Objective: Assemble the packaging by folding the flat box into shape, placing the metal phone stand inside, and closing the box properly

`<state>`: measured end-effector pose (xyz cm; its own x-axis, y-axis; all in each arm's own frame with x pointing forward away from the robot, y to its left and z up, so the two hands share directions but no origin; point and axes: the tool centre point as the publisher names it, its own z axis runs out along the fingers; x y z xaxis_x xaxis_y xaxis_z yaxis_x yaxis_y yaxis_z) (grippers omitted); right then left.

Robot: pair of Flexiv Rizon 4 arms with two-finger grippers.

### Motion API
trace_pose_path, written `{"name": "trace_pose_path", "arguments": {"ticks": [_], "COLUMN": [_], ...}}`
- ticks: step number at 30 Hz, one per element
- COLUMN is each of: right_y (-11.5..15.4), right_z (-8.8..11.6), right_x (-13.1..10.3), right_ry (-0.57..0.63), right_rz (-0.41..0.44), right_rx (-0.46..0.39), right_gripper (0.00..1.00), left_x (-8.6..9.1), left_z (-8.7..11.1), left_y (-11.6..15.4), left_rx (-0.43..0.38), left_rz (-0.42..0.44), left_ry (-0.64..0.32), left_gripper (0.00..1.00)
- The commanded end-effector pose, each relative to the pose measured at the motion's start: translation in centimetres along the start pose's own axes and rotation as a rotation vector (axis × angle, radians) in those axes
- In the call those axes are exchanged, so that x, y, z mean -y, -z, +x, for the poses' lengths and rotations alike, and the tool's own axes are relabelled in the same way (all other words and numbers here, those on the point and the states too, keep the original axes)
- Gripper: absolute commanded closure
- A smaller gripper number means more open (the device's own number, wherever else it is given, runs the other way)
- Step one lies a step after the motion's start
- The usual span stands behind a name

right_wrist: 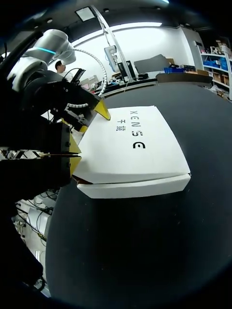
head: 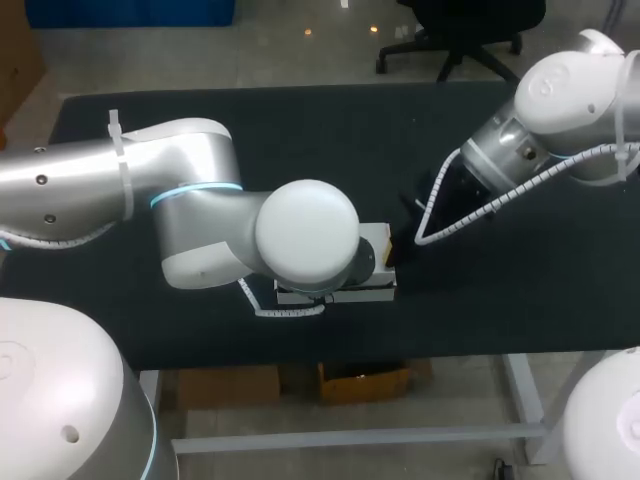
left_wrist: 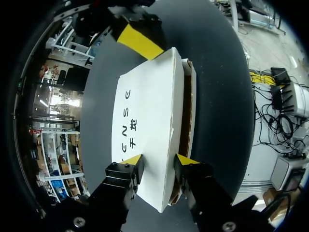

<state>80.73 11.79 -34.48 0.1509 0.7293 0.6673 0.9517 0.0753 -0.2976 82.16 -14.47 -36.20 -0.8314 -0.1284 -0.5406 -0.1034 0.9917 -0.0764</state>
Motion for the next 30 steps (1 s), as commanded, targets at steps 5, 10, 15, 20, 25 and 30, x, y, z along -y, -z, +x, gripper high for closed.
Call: {"name": "trace_pose_path", "arguments": {"ticks": [5, 10, 15, 20, 25, 30], "right_y": [-0.3, -0.41, -0.5, -0.55, -0.68, -0.69], "right_z": [-0.26, -0.38, -0.47, -0.51, -0.59, -0.61], "right_x": [-0.15, -0.14, -0.17, -0.19, -0.23, -0.24], "right_ry": [-0.005, -0.007, -0.011, -0.012, -0.014, -0.016], "right_rz": [0.006, 0.005, 0.007, 0.007, 0.01, 0.01], "right_rx": [-0.002, -0.001, -0.002, -0.002, -0.001, -0.001], "right_gripper": [1.0, 1.0, 1.0, 1.0, 1.0, 1.0], "left_x": [0.22, 0.23, 0.2, 0.16, 0.09, 0.08], "left_z": [0.03, 0.03, 0.04, 0.05, 0.06, 0.07], "left_y": [-0.05, -0.03, -0.03, -0.02, -0.06, -0.11], "left_rx": [0.004, 0.005, 0.005, 0.006, 0.006, 0.005], "left_rz": [-0.006, -0.005, -0.005, -0.005, -0.005, -0.003], "left_ry": [0.0, 0.001, 0.003, 0.005, 0.007, 0.007], "left_gripper": [0.58, 0.58, 0.58, 0.58, 0.58, 0.58]}}
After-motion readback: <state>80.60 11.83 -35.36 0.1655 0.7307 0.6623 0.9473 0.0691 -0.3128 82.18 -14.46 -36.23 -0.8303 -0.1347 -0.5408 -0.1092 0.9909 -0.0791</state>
